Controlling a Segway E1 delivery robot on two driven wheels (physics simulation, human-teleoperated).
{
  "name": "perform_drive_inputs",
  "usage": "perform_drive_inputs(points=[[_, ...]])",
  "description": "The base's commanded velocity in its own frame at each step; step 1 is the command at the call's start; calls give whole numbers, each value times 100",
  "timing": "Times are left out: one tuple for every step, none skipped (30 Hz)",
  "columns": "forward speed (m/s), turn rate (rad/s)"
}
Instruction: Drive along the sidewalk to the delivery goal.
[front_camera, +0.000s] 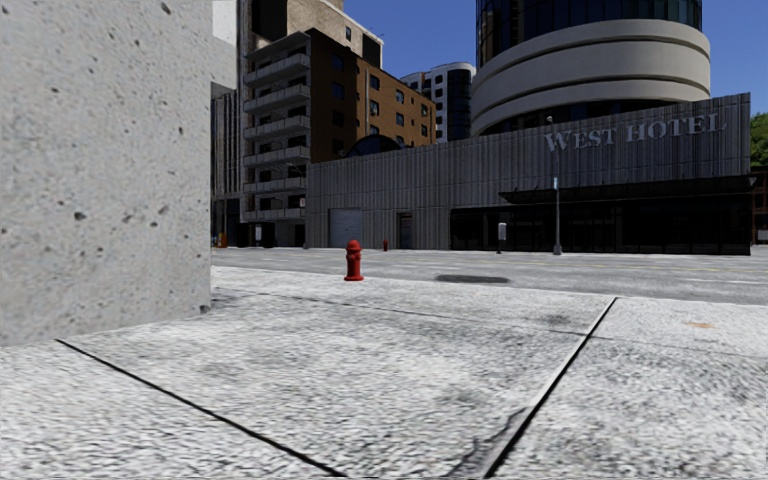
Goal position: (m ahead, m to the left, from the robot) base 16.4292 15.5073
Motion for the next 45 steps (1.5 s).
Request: perform_drive_inputs(points=[[200,0],[200,0],[200,0],[200,0],[200,0],[200,0],[200,0],[200,0],[200,0],[200,0],[200,0],[200,0],[200,0],[200,0],[200,0],[200,0],[200,0],[200,0],[200,0],[200,3],[200,3],[200,12],[200,20],[200,31],[200,38],[200,38],[200,40],[200,41],[200,41],[200,41],[200,41],[200,45],[200,47],[200,47],[200,48],[200,48],[200,48],[200,48],[200,48],[200,48],[200,48],[200,48],[200,48],[200,48],[200,48]])
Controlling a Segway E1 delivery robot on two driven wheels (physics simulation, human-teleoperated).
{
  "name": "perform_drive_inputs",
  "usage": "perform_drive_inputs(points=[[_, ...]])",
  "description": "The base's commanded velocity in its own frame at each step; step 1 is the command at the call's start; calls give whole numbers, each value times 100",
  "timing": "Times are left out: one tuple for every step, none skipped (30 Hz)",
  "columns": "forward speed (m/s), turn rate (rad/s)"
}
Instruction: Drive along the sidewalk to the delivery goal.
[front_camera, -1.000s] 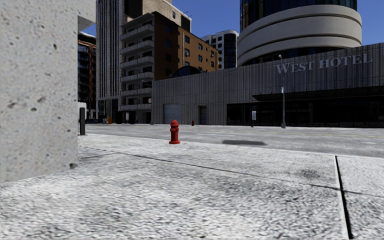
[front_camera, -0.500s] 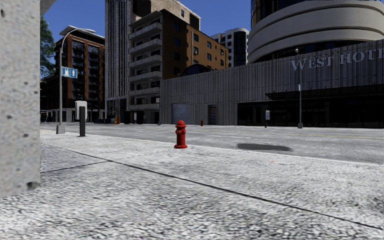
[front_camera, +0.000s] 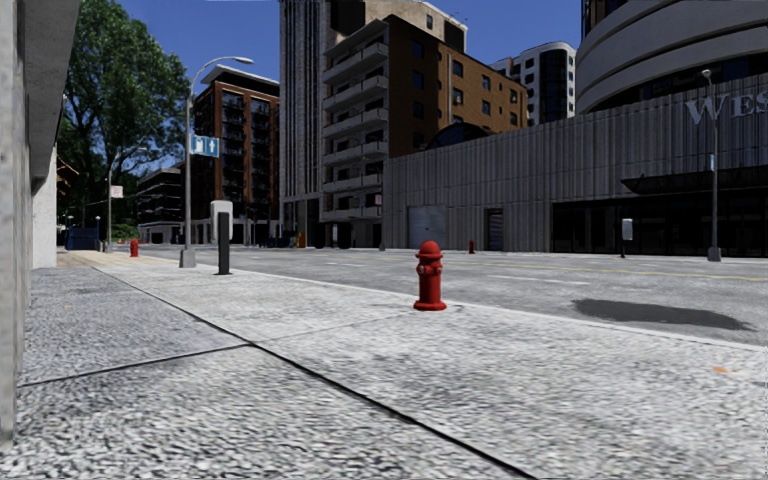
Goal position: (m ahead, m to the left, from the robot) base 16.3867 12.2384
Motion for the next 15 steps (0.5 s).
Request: perform_drive_inputs(points=[[200,48],[200,48],[200,48],[200,48],[200,48],[200,48],[200,48],[200,48],[200,48],[200,48],[200,48],[200,48],[200,48],[200,48],[200,48]])
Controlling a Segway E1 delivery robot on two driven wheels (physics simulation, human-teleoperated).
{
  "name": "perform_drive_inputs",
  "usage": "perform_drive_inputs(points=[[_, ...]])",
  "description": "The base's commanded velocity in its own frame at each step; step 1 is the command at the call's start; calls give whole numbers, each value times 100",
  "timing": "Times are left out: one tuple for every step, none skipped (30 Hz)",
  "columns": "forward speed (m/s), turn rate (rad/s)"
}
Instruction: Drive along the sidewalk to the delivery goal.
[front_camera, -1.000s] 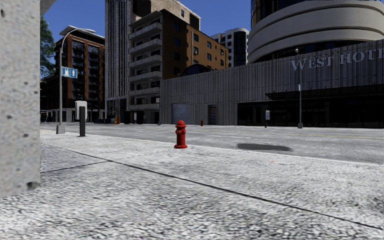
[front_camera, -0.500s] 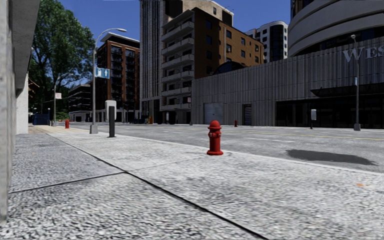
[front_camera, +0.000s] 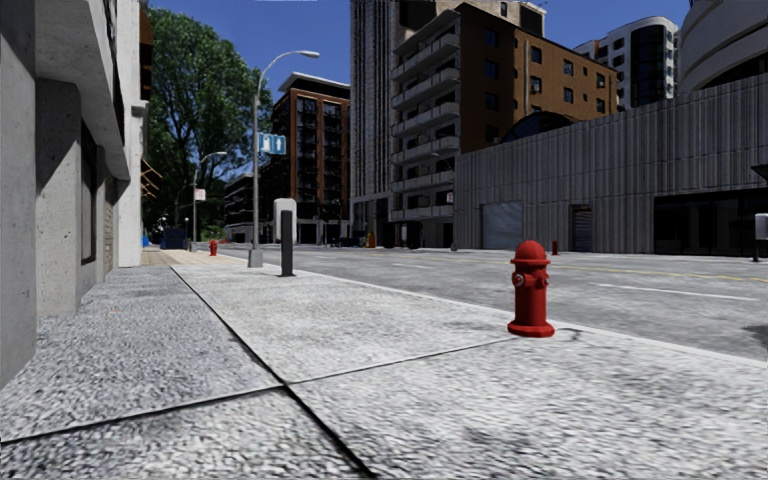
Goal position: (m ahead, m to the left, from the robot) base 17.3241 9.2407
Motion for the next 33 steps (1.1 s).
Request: perform_drive_inputs(points=[[200,50],[200,52],[200,53],[200,53],[200,53],[200,53],[200,53],[200,53],[200,53],[200,53],[200,53],[200,53],[200,53],[200,53],[200,53],[200,53],[200,53],[200,53],[200,53],[200,53],[200,53],[200,53],[200,53],[200,53],[200,53],[200,53],[200,48],[200,41],[200,41],[200,39],[200,39],[200,39],[200,39]])
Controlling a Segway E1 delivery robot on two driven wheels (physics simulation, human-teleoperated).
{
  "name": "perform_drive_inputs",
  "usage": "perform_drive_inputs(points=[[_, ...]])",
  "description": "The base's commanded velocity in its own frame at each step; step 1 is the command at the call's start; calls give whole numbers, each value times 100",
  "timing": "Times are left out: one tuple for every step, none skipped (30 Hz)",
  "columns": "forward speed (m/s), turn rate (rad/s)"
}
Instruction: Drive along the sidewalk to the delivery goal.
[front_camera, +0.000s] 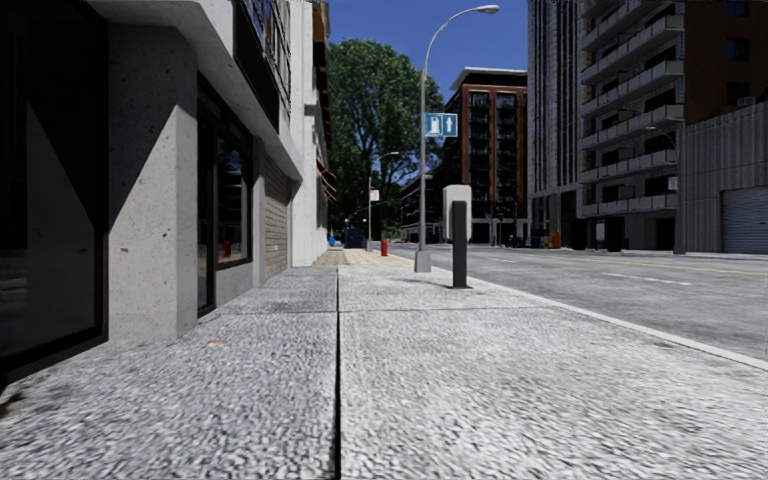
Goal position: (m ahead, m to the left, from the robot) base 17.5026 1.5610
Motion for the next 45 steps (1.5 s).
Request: perform_drive_inputs(points=[[200,39],[200,38],[200,38],[200,38],[200,38],[200,31],[200,26],[200,0],[200,0],[200,0],[200,0],[200,0],[200,0],[200,0],[200,0],[200,0],[200,0],[200,0],[200,0],[200,0],[200,0],[200,0],[200,0],[200,0],[200,0],[200,0],[200,0],[200,4],[200,13],[200,20],[200,24],[200,24],[200,25],[200,26],[200,26],[200,26],[200,26],[200,26],[200,26],[200,26],[200,26],[200,0],[200,0],[200,0],[200,0]])
